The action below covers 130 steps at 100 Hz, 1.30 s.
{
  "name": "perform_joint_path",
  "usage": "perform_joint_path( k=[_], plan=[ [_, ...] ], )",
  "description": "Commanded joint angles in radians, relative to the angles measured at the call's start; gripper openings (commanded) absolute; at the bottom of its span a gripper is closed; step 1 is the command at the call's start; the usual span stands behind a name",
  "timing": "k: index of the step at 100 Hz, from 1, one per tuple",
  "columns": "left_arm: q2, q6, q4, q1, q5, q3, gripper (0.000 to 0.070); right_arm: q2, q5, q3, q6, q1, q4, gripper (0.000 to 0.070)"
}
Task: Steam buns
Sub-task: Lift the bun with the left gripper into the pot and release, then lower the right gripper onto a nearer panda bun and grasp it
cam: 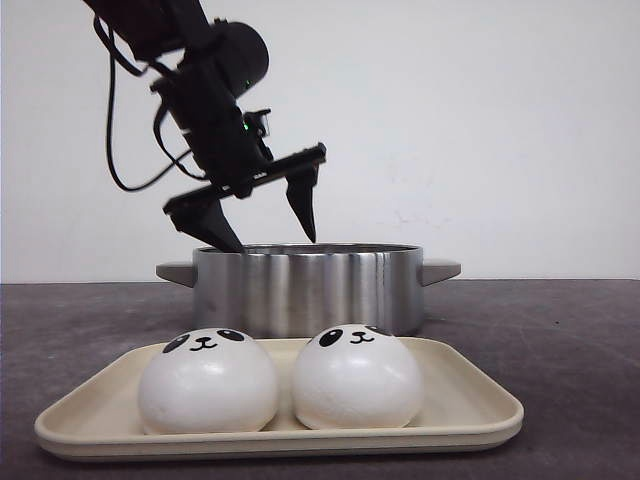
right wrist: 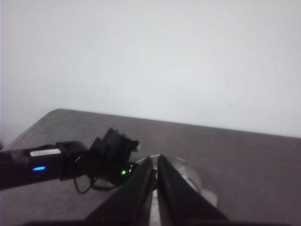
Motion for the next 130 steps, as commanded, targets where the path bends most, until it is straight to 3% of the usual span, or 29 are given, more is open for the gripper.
perform_joint_path(
  k=[1,17,58,68,90,103,106,109,121,124,130],
  plan=[
    [-0.056,0.008,-0.003,-0.021,-0.01,0.021,0.0501,0.011,-0.039,0.015,0.02,0.001,-0.074,0.001],
    [-0.217,0.027,-0.021,-0.056,-0.013,0.021,0.0501,-0.007,-0.092,-0.029,0.009,-0.033,-0.074,0.001],
    [-0.695,0.027,-0.052,-0.214,-0.014,0.021,0.0497,-0.076,-0.507,-0.437,0.044,-0.291,-0.053,0.001],
    [-0.782,0.025,-0.081,-0.257,-0.05,0.021,0.0497,-0.074,-0.632,-0.568,0.043,-0.338,0.047,0.001],
    [-0.917,0.026,-0.222,-0.318,-0.104,0.021,0.0496,-0.066,-0.918,-0.869,-0.01,-0.443,0.401,0.001],
    [-0.98,0.026,-0.301,-0.321,-0.112,0.021,0.0496,-0.033,-1.03,-0.93,-0.026,-0.505,0.468,0.0015],
    [-0.993,0.025,-0.315,-0.321,-0.115,0.021,0.0496,-0.021,-1.033,-0.931,-0.034,-0.52,0.466,0.0039],
    [-1.006,0.025,-0.328,-0.321,-0.118,0.021,0.0496,-0.012,-1.037,-0.931,-0.045,-0.534,0.465,0.011],
    [-1.048,0.026,-0.369,-0.321,-0.137,0.021,0.0496,0.033,-1.085,-0.931,-0.082,-0.584,0.471,0.0546],
    [-1.058,0.026,-0.377,-0.321,-0.146,0.021,0.0496,0.045,-1.101,-0.931,-0.085,-0.596,0.473,0.0589],
    [-1.075,0.026,-0.391,-0.321,-0.163,0.021,0.0496,0.068,-1.131,-0.931,-0.089,-0.616,0.474,0.0593]
  ],
)
